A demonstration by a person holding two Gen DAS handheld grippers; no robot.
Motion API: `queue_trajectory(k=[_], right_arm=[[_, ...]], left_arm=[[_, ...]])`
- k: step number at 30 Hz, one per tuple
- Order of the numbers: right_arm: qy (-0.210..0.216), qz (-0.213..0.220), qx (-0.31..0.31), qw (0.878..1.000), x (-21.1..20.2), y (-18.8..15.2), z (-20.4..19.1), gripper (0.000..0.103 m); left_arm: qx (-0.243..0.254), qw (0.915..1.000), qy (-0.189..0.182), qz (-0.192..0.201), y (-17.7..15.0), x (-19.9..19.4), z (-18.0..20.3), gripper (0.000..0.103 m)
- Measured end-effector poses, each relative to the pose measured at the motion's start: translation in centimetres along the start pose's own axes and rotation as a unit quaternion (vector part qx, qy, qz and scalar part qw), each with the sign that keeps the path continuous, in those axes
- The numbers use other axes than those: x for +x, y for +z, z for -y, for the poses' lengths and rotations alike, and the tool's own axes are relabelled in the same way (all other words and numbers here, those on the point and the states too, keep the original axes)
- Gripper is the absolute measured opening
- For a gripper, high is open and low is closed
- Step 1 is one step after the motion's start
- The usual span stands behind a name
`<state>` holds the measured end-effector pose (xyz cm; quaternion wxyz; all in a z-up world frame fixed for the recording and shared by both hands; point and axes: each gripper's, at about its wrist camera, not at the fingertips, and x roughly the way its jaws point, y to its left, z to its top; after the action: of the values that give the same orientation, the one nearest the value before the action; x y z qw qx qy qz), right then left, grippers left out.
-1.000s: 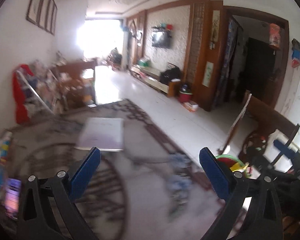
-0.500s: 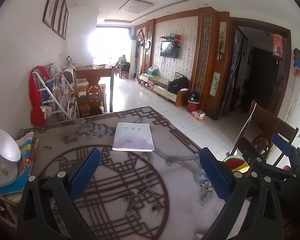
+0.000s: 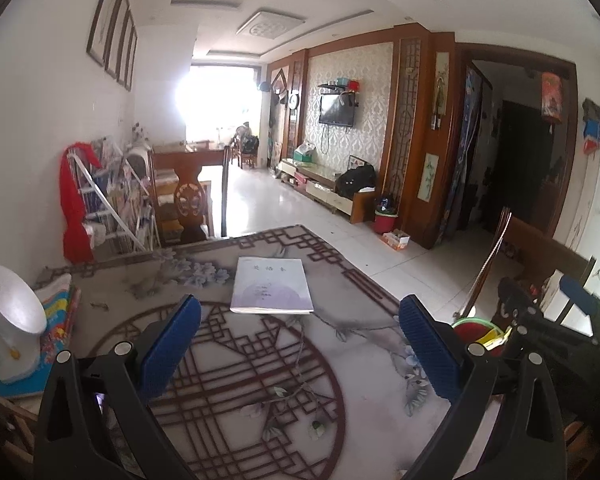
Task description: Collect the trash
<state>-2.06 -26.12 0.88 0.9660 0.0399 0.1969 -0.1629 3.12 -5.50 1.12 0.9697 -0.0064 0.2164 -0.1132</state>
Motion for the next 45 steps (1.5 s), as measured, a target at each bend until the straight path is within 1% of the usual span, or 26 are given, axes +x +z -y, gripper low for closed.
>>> queue_trajectory(k=[2, 4, 6, 11, 18, 35, 45], right_arm=[[0.001, -0.002, 0.005, 1.0, 0.0, 0.0, 0.2, 0.098], [0.004, -0.007, 0.007, 1.0, 0.1, -0.1, 0.3, 0.098], [0.003, -0.009, 0.008, 1.0, 0.0, -0.1, 0.5, 0.098], [0.001, -0.008, 0.011, 1.0, -0.3, -0.1, 0.8, 0.098], [-0.001, -0.012, 0.014, 1.0, -1.0, -0.2, 1.4, 0.098], [-0.001, -0.016, 0.013, 1.0, -1.4, -0.7, 2.2, 0.098], [0.005, -0.029, 0.009, 1.0, -1.7, -1.8, 2.9, 0.098]], left_arm=[[0.012, 0.9998, 0.013, -0.001, 0.0, -0.1, 0.5, 0.095], [0.015, 0.9997, 0.017, -0.003, 0.0, -0.4, 0.6, 0.095], [0.015, 0.9998, 0.014, -0.007, 0.1, -0.5, 0.6, 0.095], [-0.004, 0.9995, -0.003, -0.031, 0.3, -0.4, 0.1, 0.095], [-0.016, 0.9987, 0.002, -0.048, 0.0, -0.4, -0.2, 0.095], [-0.014, 0.9985, 0.004, -0.052, -0.1, -1.2, 0.2, 0.095], [-0.019, 0.9983, 0.003, -0.056, -0.2, -1.1, 0.2, 0.095]])
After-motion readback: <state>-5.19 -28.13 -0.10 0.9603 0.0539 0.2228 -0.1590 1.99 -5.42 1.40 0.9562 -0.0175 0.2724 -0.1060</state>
